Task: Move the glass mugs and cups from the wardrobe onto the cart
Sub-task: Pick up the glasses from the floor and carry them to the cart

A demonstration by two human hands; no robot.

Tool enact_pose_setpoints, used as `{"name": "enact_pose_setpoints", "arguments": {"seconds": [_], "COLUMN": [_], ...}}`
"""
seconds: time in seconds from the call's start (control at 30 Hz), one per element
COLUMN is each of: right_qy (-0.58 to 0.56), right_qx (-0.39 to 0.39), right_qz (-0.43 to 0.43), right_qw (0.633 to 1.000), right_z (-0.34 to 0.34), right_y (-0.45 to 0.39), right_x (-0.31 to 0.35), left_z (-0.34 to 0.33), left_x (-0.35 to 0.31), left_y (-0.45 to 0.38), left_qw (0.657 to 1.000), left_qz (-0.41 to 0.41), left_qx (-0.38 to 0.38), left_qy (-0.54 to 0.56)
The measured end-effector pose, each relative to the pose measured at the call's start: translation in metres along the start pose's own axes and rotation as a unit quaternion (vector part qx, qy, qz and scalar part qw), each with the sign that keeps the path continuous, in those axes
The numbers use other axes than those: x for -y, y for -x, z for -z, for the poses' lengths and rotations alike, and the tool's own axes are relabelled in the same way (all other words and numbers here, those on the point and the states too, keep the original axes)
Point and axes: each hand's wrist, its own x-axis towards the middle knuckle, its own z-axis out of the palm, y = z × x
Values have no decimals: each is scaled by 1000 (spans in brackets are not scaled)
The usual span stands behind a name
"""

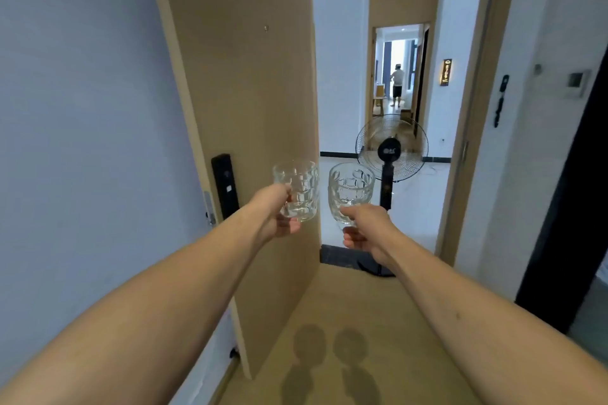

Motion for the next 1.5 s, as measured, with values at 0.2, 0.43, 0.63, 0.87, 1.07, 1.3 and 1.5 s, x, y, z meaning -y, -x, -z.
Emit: {"name": "enact_pose_setpoints", "arguments": {"seconds": [0.2, 0.43, 0.63, 0.87, 1.07, 1.3, 1.5], "right_qy": [25, 40, 31, 46, 73, 104, 156], "right_qx": [115, 213, 290, 370, 453, 538, 614], "right_qz": [16, 35, 24, 8, -12, -36, -37], "right_qw": [993, 976, 956, 928, 888, 836, 773], "right_z": [-50, -117, -192, -281, -350, -420, -474], "right_y": [30, 89, 165, 295, 420, 561, 680], "right_x": [16, 23, 10, -28, -71, -124, -154], "left_z": [56, 138, 223, 321, 391, 457, 500], "left_x": [9, 28, 57, 121, 188, 260, 316], "left_y": [64, 149, 240, 374, 491, 633, 743], "left_qw": [993, 967, 948, 919, 883, 831, 769], "left_qz": [-12, -13, -22, 3, 19, 51, 49], "left_qx": [-100, -209, -280, -377, -444, -522, -587], "left_qy": [67, 142, 152, 114, 152, 183, 249]}}
